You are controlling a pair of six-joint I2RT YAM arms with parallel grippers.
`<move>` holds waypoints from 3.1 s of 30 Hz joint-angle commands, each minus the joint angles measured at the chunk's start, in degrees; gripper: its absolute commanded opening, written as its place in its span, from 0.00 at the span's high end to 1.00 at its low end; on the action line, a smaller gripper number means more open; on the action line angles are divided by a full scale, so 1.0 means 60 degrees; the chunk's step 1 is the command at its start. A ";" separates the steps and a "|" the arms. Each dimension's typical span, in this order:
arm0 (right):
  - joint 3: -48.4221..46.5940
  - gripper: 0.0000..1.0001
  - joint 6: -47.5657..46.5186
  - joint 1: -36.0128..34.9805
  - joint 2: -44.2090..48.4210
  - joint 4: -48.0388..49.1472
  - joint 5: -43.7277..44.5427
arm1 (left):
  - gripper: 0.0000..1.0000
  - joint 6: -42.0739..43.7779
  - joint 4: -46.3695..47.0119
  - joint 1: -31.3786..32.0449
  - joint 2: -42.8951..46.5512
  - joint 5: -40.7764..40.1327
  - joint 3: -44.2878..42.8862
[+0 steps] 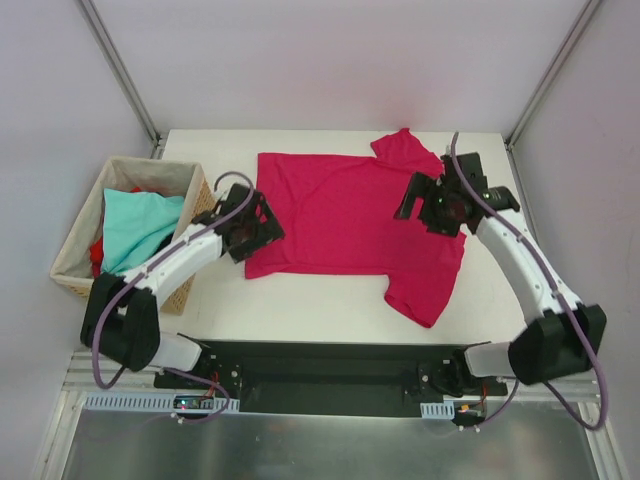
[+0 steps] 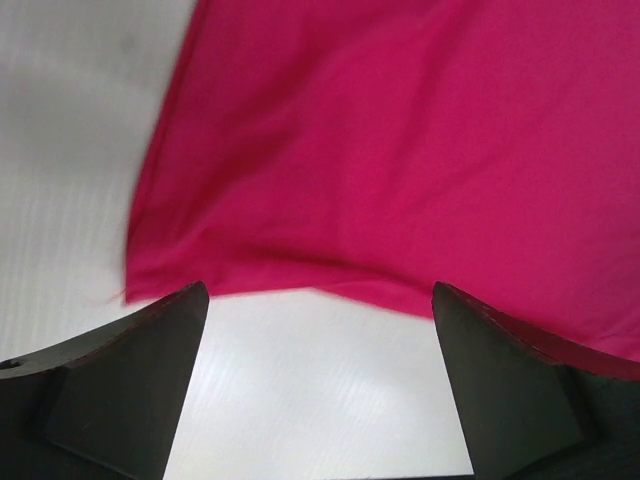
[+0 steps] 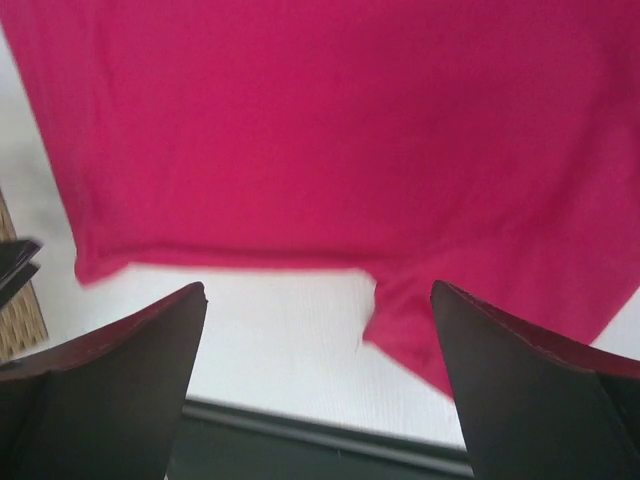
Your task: Fold and stack the t-shirts
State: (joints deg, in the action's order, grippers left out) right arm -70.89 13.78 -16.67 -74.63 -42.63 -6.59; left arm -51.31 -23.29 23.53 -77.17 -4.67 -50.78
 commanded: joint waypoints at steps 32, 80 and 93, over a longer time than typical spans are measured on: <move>-0.6246 0.00 0.1042 0.2983 -1.0222 0.4660 -0.4175 | 0.02 0.1156 0.1405 -0.2017 -1.0605 0.3604 -1.1502; 0.4227 0.00 0.0178 0.3378 0.2652 -0.0688 -0.0983 | 0.21 -0.4323 0.1567 -0.0772 0.2081 -0.0071 0.2706; 0.4711 0.04 0.0018 0.3393 0.2639 -0.0483 -0.0381 | 0.33 -0.4560 0.1976 -0.0816 0.0439 -0.2342 0.2414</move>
State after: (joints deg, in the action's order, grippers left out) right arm -43.22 14.57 3.51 -57.78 -45.25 -11.07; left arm -77.93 -13.45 19.03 -73.71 -12.05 -34.09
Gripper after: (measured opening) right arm 0.960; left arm 0.698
